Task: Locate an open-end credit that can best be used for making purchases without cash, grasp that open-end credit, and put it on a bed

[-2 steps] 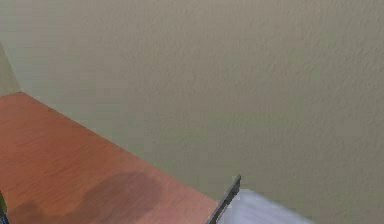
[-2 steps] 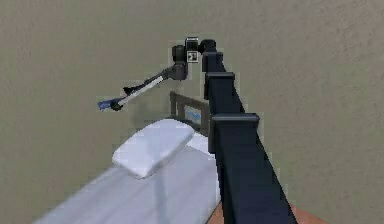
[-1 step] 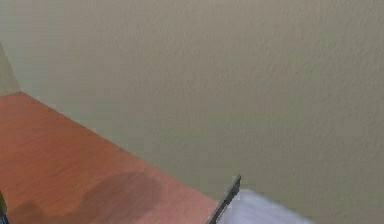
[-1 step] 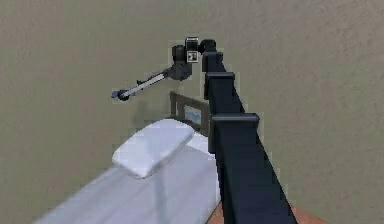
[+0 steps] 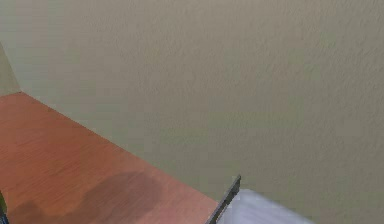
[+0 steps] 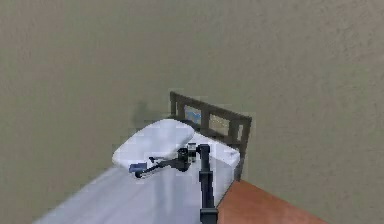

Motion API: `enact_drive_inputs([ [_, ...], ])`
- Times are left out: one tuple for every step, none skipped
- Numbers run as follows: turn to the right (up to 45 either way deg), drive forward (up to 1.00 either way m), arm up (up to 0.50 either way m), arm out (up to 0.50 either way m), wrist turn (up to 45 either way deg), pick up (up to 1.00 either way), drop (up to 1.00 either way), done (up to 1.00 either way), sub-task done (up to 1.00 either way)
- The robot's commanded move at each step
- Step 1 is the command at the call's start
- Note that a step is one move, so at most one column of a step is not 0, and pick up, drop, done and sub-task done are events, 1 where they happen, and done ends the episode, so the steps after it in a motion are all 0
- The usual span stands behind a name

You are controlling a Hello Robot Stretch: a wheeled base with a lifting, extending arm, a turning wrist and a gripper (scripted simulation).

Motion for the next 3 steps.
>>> enact_drive_inputs([
  [0.0,0.0,-0.32,0.0,0.0,0.0,0.0,0.0,0.0],
  [0.0,0.0,0.0,0.0,0.0,0.0,1.0,0.0,0.0],
  [0.0,0.0,0.1,0.0,0.0,0.0,0.0,0.0,0.0],
])
